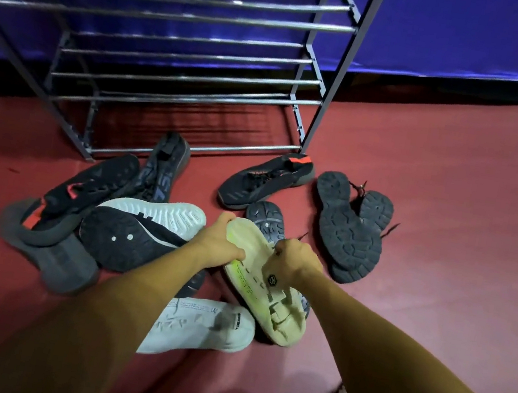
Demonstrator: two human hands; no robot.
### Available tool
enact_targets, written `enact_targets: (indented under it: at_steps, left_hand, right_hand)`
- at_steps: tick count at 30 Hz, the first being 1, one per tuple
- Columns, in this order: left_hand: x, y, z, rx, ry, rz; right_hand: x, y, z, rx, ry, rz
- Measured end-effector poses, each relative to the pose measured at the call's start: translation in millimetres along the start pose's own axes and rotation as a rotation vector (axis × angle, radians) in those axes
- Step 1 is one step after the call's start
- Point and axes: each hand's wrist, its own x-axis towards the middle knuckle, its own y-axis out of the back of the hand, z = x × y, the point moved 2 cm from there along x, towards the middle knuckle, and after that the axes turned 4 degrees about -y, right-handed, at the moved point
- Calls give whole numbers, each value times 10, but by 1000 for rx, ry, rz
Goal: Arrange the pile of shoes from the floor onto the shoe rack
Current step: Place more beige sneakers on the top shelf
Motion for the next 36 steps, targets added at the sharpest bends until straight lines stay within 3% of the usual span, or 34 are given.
enact_targets:
  at_steps: [6, 13, 19, 25, 30, 36]
  left_hand:
    - [-75, 390, 435, -83, -130, 130]
    - [-250, 1104, 1400, -75, -377, 257]
    - [-544, 1665, 2121, -101, -509, 340]
    - [-660, 1785, 2197, -361, -405, 350]
    - [-779, 1736, 2019, -451, -277, 33]
    - [-834, 1780, 2127, -592, -352, 182]
  right_hand:
    - [-73, 554, -142, 181, 68, 55]
    - [-429, 1794, -474, 191, 184, 204]
    - [-859, 2642, -706, 530, 273, 261]
    - [-1061, 2945, -791, 698, 339, 250]
    - [-1082, 3094, -854, 814, 375, 233]
    - [-1151, 3135, -1029, 877, 452, 209]
